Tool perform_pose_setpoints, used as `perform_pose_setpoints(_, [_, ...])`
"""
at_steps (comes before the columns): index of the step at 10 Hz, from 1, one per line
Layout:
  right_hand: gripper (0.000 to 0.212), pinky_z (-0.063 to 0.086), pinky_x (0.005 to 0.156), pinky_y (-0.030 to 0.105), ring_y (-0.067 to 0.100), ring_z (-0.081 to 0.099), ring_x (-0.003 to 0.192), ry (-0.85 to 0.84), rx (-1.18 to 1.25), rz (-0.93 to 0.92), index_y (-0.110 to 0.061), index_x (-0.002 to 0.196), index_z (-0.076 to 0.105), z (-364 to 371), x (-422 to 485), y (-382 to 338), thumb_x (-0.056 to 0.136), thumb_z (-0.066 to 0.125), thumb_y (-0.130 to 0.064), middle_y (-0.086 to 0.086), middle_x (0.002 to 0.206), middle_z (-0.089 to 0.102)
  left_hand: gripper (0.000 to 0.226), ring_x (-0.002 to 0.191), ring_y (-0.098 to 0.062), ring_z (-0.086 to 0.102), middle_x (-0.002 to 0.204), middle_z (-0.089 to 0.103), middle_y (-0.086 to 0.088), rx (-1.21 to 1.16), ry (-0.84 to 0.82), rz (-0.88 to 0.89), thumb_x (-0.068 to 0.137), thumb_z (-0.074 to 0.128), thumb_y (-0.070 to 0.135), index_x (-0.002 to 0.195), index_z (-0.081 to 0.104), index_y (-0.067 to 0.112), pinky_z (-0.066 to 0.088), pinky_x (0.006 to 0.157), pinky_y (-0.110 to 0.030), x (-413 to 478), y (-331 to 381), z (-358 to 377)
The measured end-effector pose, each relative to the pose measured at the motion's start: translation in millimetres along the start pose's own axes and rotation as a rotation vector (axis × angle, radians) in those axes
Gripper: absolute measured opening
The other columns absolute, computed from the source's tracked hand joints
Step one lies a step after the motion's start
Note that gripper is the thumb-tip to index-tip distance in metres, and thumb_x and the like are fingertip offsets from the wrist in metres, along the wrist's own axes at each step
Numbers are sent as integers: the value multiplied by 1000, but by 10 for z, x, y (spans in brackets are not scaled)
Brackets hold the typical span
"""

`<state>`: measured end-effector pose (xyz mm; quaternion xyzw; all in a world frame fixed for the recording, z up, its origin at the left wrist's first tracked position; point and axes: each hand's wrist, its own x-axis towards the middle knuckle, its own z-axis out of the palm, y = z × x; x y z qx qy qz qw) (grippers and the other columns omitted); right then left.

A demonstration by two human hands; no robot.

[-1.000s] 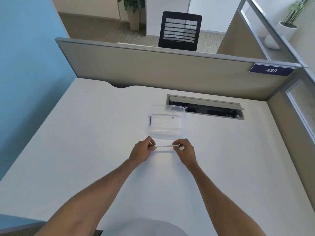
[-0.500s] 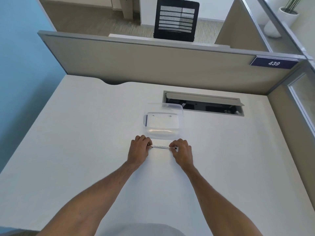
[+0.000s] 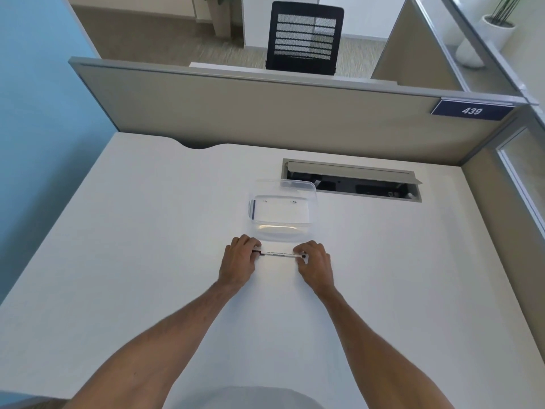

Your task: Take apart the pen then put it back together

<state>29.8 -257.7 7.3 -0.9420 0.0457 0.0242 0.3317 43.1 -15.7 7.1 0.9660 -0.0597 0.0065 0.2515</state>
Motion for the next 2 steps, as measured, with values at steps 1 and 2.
perform_pose_setpoints(1, [32, 39, 85, 35, 21, 62, 113, 6, -49, -20, -22, 112, 75, -5, -40, -3, 90, 71, 0, -11, 115, 70, 41, 104, -27, 62, 114, 68, 6, 46, 4, -3, 90, 60, -9, 116, 72, 21, 48, 79, -39, -27, -20, -51])
perform_pose_setpoints(2, [32, 37, 84, 35, 22, 62, 113, 63, -84, -74, -22, 117, 74, -11, -87, -23, 91, 72, -3, -10, 118, 70, 59, 106, -28, 63, 118, 68, 4, 99, 36, 25, 77, 56, -17, 121, 71, 19, 47, 78, -38, -68, -59, -78])
